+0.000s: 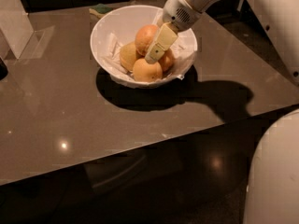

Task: Pick orange from white bowl

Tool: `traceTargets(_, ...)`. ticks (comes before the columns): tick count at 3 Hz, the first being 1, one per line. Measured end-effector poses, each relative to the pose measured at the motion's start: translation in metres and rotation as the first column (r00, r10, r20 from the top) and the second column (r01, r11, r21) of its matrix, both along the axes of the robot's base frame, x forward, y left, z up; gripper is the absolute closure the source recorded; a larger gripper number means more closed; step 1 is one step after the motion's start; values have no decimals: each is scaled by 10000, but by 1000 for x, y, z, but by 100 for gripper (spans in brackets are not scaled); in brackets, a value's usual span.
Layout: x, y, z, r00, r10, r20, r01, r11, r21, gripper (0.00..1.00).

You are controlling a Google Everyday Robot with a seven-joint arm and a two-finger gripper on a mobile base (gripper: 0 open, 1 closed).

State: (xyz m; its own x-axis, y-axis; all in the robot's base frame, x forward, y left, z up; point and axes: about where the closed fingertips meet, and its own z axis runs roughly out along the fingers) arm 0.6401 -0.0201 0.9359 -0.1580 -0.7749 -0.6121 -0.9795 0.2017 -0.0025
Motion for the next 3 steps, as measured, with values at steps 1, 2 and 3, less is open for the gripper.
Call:
traceTargets(1,7,9,-10,9999,-51,-140,54,9997,230,0)
traceTargets(2,8,10,-11,9999,-55,-151,58,9997,246,16)
traceTargets(3,8,10,-11,9999,-54,-151,58,9997,246,39)
